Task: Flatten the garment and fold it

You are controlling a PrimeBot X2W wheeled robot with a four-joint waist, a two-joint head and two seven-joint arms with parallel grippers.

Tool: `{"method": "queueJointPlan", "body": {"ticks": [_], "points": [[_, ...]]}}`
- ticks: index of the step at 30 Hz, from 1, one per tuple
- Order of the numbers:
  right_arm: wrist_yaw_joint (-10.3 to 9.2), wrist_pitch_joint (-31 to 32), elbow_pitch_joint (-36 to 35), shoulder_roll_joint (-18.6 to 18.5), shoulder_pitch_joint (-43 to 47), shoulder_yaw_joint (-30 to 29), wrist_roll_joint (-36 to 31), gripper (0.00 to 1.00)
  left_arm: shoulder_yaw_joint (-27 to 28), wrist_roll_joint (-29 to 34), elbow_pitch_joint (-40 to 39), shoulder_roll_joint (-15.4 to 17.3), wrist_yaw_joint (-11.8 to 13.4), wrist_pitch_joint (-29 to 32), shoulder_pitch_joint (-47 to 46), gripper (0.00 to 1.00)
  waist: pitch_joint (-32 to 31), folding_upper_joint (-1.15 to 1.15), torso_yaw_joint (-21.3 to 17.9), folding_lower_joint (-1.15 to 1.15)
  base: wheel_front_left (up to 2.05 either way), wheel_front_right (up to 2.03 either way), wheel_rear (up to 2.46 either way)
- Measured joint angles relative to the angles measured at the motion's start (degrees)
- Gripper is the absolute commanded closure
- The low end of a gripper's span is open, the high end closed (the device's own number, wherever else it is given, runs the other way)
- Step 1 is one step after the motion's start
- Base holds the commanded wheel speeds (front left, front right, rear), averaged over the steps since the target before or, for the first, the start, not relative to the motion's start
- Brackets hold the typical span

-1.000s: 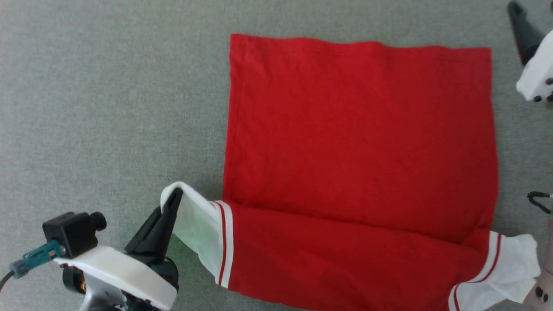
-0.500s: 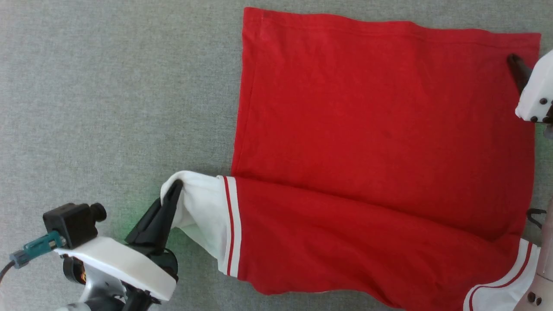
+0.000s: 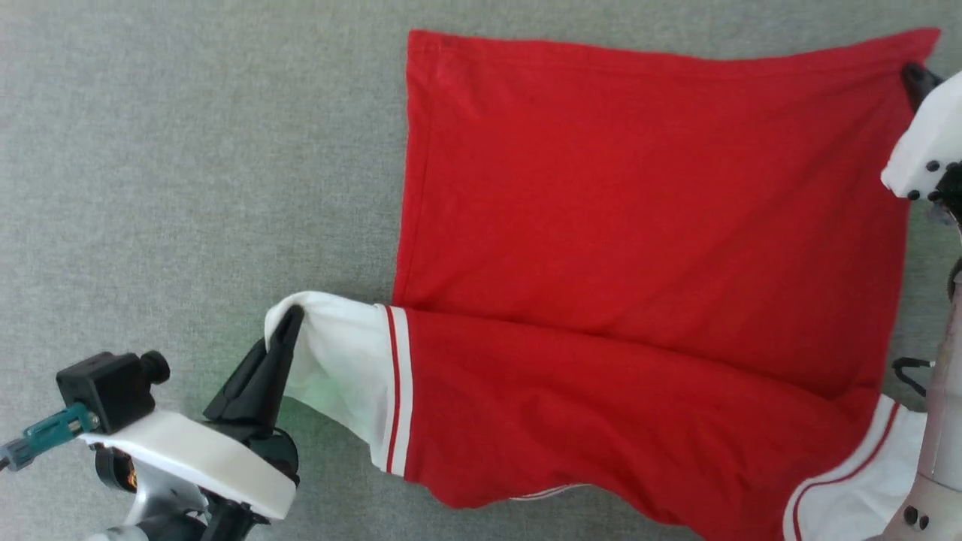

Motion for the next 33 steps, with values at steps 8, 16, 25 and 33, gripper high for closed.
{"method": "queueJointPlan", "body": {"ticks": [8,16,25,33], "points": [[0.0,-2.7,-11.34,-1.72,10.92,-1.57,8.03,1.0,0.58,1.1,0.24,0.0,1.16,-0.67,1.95,1.0,-5.7,0.0,-1.56,-0.01,0.0,0.0,0.0],[0.0,-1.96,-27.85,0.57,33.48,-12.58,14.36,1.0,0.43,2.1,0.13,0.43,2.68,0.49,6.31,1.0,-11.98,0.0,-3.55,-0.02,0.0,0.0,0.0],[0.0,-9.12,-19.89,0.79,53.45,-10.44,18.51,1.0,-1.13,2.63,0.0,0.88,3.63,2.96,8.98,1.0,-15.77,0.0,-6.17,-0.02,0.0,0.0,0.0],[-0.01,-21.83,-1.4,0.94,48.17,-2.21,14.64,1.0,-3.09,2.75,1.79,0.7,3.64,3.37,8.67,1.0,-17.53,0.0,-7.36,-0.01,0.0,0.0,0.0]]}}
